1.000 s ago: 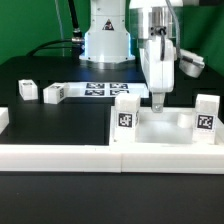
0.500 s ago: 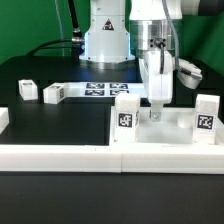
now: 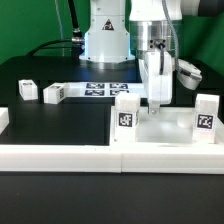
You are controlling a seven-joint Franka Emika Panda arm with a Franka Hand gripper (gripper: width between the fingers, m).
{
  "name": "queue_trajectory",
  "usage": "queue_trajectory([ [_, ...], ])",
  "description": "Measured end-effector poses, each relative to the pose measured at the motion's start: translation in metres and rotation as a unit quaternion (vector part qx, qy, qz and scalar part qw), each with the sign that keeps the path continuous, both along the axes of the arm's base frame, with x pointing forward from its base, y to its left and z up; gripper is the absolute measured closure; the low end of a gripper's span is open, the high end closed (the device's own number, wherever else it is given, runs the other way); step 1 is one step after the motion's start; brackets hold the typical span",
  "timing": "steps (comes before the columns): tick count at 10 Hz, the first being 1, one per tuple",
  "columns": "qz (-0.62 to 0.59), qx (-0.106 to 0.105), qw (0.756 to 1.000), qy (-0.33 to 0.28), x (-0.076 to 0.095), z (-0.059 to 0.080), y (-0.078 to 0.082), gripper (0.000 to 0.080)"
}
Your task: Assemble square table
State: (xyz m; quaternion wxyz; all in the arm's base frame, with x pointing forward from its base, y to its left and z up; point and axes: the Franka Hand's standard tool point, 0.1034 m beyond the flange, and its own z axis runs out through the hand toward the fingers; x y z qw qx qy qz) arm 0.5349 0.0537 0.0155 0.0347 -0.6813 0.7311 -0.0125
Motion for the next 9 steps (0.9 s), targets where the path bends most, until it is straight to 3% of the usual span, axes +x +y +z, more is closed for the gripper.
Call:
queue_trajectory([
  [7, 0.000, 0.000, 1.000, 0.000, 0.000, 0.000, 0.000, 0.0744],
  [8, 0.007, -0.002, 1.000, -0.002, 0.000, 0.001, -0.002, 0.0744],
  [9, 0.041, -0.012, 0.999, -0.010, -0.003, 0.002, -0.014, 0.0744],
])
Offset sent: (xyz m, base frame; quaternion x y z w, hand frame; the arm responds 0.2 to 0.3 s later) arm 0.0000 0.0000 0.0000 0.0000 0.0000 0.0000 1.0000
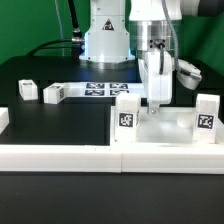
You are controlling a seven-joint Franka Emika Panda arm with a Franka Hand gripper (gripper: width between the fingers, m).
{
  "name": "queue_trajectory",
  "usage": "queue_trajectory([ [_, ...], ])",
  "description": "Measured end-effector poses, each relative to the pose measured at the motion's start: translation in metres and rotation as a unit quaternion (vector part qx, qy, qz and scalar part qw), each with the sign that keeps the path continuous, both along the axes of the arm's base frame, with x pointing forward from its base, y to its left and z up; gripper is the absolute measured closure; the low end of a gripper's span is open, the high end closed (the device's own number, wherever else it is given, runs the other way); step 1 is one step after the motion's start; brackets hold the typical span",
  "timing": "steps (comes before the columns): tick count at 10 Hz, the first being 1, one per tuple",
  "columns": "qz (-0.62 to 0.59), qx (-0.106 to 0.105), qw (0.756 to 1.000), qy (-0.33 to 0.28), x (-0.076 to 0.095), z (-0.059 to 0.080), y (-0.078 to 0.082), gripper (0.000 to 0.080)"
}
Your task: Assemble square table
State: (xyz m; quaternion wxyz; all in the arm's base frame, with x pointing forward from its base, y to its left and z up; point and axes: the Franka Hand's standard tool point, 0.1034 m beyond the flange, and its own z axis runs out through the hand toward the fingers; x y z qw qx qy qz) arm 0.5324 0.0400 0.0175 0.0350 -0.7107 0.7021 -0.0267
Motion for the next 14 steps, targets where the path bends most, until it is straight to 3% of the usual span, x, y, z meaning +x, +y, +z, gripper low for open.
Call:
queue_trajectory([
  [3, 0.065, -0.031, 0.997, -0.032, -0.011, 0.001, -0.050, 0.0744],
  [7, 0.176, -0.042, 0.983, -0.023, -0.016, -0.002, -0.053, 0.0744],
  [8, 0.240, -0.051, 0.969, -0.024, -0.016, -0.001, -0.067, 0.0744],
  [10, 0.360, -0.069, 0.930, -0.025, -0.016, 0.003, -0.110, 0.0744],
  [13, 0.436, -0.078, 0.896, -0.020, -0.017, 0.002, -0.113, 0.0744],
  [14, 0.487, -0.081, 0.870, -0.014, -0.014, 0.003, -0.112, 0.0744],
])
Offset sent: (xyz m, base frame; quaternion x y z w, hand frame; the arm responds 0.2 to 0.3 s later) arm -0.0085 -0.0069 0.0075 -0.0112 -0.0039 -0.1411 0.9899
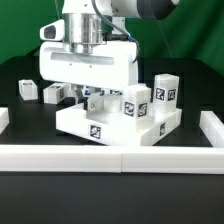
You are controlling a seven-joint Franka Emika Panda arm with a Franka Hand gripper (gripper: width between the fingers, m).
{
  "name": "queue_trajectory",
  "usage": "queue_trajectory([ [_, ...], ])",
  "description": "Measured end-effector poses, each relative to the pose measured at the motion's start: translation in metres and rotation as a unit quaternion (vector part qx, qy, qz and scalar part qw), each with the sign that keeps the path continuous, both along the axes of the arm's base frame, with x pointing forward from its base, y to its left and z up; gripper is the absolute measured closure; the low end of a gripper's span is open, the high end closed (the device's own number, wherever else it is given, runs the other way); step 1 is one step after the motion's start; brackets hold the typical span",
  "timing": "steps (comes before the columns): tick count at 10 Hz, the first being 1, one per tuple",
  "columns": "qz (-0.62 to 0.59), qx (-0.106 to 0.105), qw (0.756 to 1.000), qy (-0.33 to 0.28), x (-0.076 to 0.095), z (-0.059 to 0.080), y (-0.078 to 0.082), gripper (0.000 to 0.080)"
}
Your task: Assemble square table
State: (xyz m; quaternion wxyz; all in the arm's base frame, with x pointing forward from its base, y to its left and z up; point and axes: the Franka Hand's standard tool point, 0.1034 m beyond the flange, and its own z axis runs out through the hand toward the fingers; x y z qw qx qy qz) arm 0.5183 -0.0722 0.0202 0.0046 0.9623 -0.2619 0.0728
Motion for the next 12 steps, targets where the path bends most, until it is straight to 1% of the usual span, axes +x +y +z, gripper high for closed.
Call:
queue_trajectory([
  [1, 0.084, -0.011, 0.996, 0.012, 0.014, 0.005, 0.003, 0.0744],
  [2, 0.160, -0.021, 0.987, 0.018, 0.027, 0.007, 0.002, 0.0744],
  [3, 0.235, -0.032, 0.971, 0.028, 0.041, 0.006, 0.006, 0.0744],
  [4, 0.279, -0.043, 0.959, 0.032, 0.043, 0.003, 0.013, 0.0744],
  [6, 0.313, -0.048, 0.948, 0.032, 0.043, 0.005, 0.010, 0.0742],
  [7, 0.361, -0.057, 0.930, 0.035, 0.046, 0.006, 0.010, 0.0742],
  [8, 0.410, -0.069, 0.909, 0.034, 0.055, 0.009, 0.009, 0.0742],
  [10, 0.544, -0.102, 0.832, 0.031, 0.074, 0.018, -0.013, 0.0742],
  [11, 0.622, -0.129, 0.772, 0.029, 0.082, 0.022, -0.012, 0.0742],
  [12, 0.636, -0.132, 0.760, 0.031, 0.083, 0.022, -0.013, 0.0741],
])
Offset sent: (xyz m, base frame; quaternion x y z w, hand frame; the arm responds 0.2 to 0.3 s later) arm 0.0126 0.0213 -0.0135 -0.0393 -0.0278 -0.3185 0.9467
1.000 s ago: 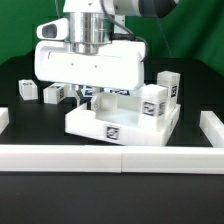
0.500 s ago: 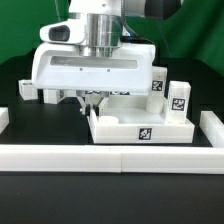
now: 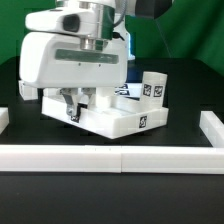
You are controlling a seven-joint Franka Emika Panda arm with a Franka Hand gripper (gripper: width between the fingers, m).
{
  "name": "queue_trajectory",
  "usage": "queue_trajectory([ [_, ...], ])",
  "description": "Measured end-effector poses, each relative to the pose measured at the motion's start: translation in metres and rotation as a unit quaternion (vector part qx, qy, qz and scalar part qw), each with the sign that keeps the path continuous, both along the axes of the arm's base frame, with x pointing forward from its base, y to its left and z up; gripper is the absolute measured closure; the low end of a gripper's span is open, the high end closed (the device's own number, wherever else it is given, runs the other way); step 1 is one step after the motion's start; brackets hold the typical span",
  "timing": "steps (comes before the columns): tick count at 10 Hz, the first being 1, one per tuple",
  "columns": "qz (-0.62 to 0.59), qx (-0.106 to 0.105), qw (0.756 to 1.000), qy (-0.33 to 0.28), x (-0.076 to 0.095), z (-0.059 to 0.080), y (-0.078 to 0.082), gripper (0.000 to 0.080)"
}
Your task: Assemble square table
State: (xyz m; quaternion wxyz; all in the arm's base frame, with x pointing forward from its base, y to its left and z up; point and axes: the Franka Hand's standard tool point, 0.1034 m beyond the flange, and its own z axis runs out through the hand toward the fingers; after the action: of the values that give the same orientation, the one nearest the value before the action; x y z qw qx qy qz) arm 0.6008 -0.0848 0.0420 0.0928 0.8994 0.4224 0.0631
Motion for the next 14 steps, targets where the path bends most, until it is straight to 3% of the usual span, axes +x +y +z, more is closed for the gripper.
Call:
queue_trajectory([
  [3, 0.065, -0.022, 0.998, 0.008, 0.002, 0.001, -0.002, 0.0741],
  [5, 0.173, -0.053, 0.983, 0.004, 0.039, -0.004, 0.031, 0.0732],
  [6, 0.204, -0.063, 0.977, 0.002, 0.047, -0.006, 0.036, 0.0732],
  [9, 0.281, -0.088, 0.956, 0.014, 0.046, -0.003, 0.029, 0.0731],
  [11, 0.285, -0.090, 0.954, 0.016, 0.046, -0.004, 0.030, 0.0731],
  [12, 0.263, -0.082, 0.961, 0.019, 0.054, -0.005, 0.047, 0.0731],
  [13, 0.259, -0.077, 0.963, 0.014, 0.074, -0.003, 0.070, 0.0731],
  [14, 0.266, -0.077, 0.961, 0.019, 0.087, -0.005, 0.082, 0.0731],
])
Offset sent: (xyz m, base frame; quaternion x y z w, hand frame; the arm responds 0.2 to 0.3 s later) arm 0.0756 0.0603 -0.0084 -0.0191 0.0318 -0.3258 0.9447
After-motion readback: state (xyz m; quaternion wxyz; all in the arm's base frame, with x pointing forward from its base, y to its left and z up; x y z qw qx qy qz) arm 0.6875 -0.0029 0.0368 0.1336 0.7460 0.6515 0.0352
